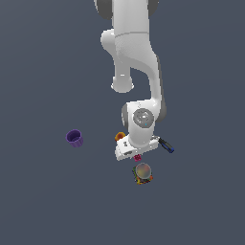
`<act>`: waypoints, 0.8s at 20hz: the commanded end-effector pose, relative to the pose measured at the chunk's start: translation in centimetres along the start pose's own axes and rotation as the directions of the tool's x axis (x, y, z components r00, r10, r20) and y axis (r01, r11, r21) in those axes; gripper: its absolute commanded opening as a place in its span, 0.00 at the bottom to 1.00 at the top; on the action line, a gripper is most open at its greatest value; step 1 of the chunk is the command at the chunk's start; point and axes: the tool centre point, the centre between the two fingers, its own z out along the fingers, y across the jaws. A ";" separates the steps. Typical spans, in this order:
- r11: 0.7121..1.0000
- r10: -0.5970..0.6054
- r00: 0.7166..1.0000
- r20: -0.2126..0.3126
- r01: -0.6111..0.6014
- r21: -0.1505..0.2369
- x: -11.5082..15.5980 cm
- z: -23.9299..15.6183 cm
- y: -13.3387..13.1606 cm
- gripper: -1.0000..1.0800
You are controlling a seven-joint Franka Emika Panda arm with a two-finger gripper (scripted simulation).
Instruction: Pick up a designated object from a clutter of objects.
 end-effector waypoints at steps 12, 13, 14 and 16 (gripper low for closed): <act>1.000 0.000 1.000 -0.001 0.000 -0.001 -3.6 -8.3 5.2 0.00; 1.000 0.000 1.000 -0.001 0.000 -0.001 -4.0 -9.3 5.7 0.00; 1.000 0.000 1.000 -0.001 0.000 -0.001 -4.4 -10.3 6.4 0.00; 1.000 0.000 1.000 -0.001 0.000 0.000 -5.3 -12.4 7.6 0.00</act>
